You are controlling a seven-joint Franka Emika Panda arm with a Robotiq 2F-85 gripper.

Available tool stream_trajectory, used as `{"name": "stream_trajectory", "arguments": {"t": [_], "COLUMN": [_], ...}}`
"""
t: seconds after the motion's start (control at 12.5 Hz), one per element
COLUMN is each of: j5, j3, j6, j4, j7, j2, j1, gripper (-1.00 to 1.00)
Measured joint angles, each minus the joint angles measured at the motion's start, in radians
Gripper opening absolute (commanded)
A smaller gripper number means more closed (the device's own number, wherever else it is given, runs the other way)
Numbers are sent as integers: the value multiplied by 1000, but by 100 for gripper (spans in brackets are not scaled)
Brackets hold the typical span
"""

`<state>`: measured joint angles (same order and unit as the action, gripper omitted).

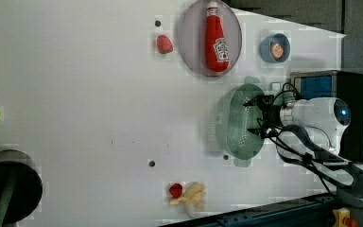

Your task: Drag strainer left to right.

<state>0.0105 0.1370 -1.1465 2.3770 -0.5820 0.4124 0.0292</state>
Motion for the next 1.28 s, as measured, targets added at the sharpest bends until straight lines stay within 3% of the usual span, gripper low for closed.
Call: {"name": "stream_trajectory", "arguments": {"t": [0.4, 0.64, 0.96, 1.28], "j5": [26, 25, 18, 7], "j3": [12, -57, -180, -200], "j6": [14, 137, 304, 473], "j4": [0, 4, 18, -31], "j7": [70, 86, 229, 418], "j2": [-16, -106, -349, -681], "j1": [-2, -13, -26, -10], "gripper": [100, 100, 100, 100]}}
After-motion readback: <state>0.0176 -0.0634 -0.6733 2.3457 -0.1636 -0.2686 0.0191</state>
